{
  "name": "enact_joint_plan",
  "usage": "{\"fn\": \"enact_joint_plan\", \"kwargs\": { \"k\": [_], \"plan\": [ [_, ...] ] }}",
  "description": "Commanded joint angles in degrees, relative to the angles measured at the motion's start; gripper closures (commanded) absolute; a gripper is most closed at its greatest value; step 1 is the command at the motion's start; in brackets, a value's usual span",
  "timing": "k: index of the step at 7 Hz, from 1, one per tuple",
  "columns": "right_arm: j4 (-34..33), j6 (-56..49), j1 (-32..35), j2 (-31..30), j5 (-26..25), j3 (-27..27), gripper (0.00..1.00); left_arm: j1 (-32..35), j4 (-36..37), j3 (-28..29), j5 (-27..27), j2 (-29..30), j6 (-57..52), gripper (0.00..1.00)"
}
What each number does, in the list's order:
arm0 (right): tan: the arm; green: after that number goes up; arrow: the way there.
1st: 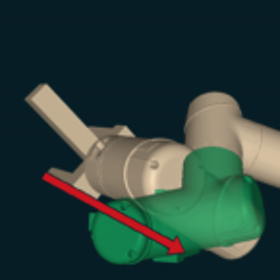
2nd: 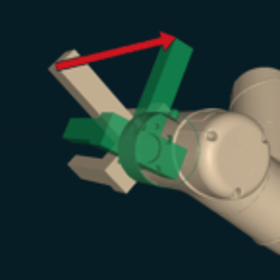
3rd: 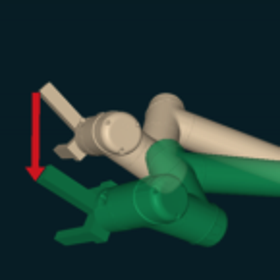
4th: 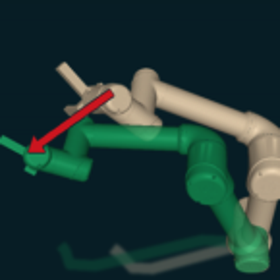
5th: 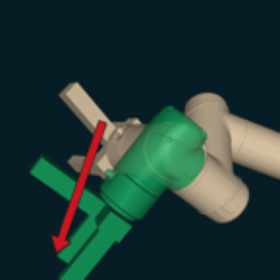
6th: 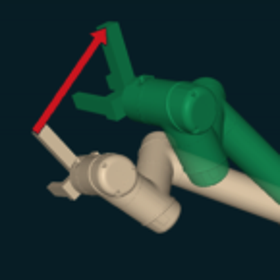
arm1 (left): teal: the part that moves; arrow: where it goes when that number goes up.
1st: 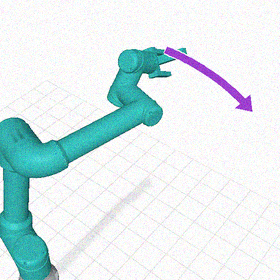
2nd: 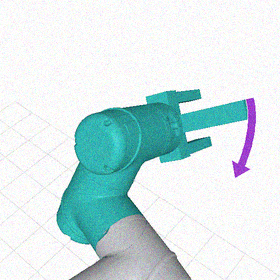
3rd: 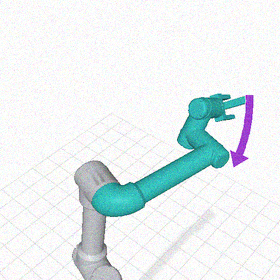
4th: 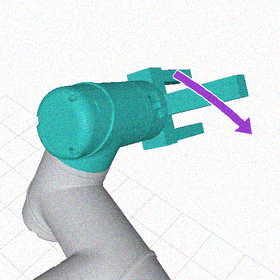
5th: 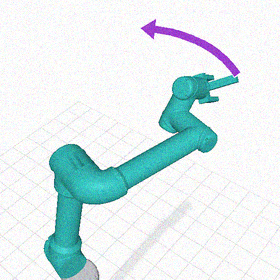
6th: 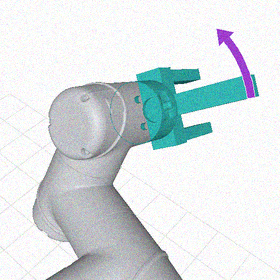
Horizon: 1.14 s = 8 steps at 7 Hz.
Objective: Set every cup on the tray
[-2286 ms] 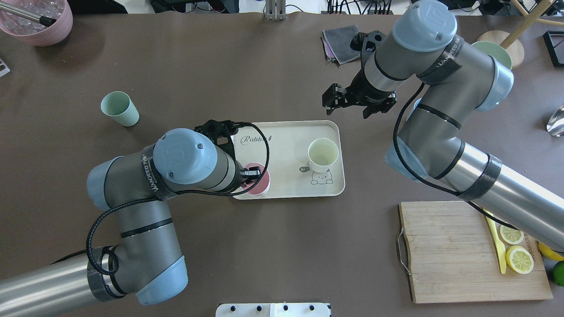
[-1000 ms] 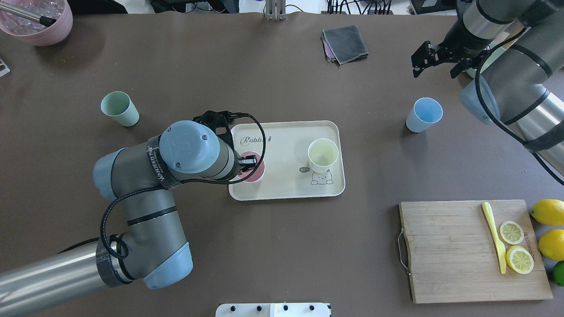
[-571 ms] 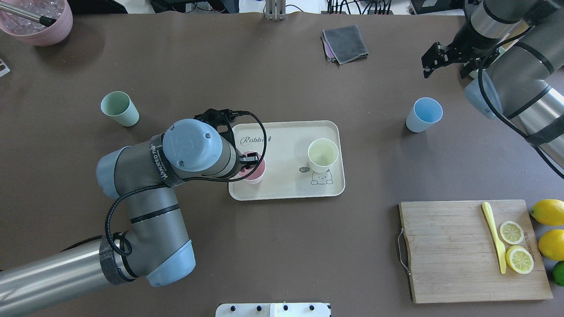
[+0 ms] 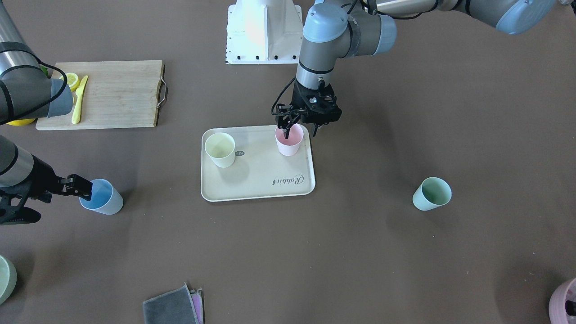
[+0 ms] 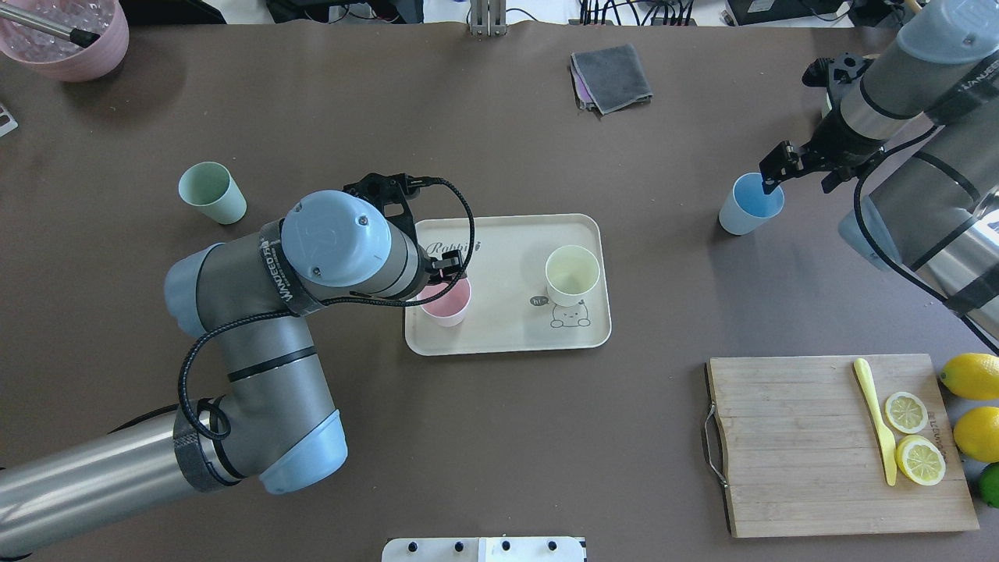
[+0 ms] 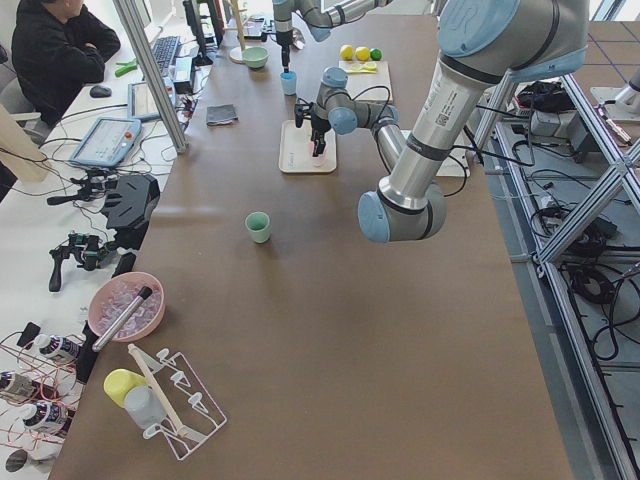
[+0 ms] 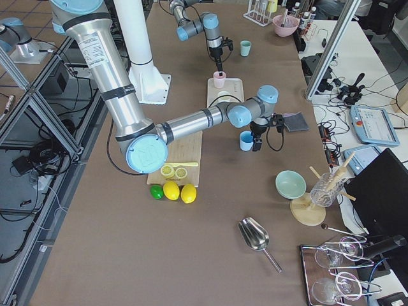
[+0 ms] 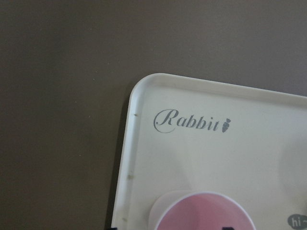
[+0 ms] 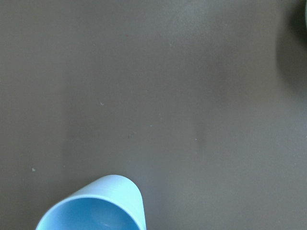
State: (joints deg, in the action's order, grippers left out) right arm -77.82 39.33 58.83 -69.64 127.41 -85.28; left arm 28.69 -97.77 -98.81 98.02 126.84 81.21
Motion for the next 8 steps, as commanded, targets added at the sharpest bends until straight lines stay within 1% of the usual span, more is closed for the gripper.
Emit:
{"fn": "enact_joint_plan", "kwargs": {
  "k": [1,2,3,4,5,6,8],
  "plan": [
    [1.0,2.8,-3.1,0.1,-0.8,0.4,0.01,1.3,0.1,-0.2,0.2,0.0,-1.8,0.21],
    [1.0,2.9,-3.7,0.4,-2.0,0.8,0.58,2.9,0.2,-0.3,1.3,0.0,-3.0,0.21],
    [1.0,2.9,-3.7,0.7,-1.9,0.8,1.00,5.6,0.2,-0.9,5.0,-0.2,-5.4,0.21],
    [0.9,3.0,-3.7,1.9,-1.9,0.7,1.00,8.4,0.3,-0.9,7.3,-0.3,-6.4,0.21],
    [0.6,2.9,-2.0,3.2,-0.3,0.3,1.00,12.1,0.4,-0.9,10.5,-0.7,-11.4,0.21],
    [0.5,3.0,-1.2,4.2,1.9,0.2,1.00,15.2,0.2,-0.7,12.5,-2.8,-16.8,0.21],
    [0.0,3.2,-0.6,6.2,3.5,-0.7,1.00,18.4,-0.3,-0.5,12.7,-6.0,-23.8,0.21]
  ]
}}
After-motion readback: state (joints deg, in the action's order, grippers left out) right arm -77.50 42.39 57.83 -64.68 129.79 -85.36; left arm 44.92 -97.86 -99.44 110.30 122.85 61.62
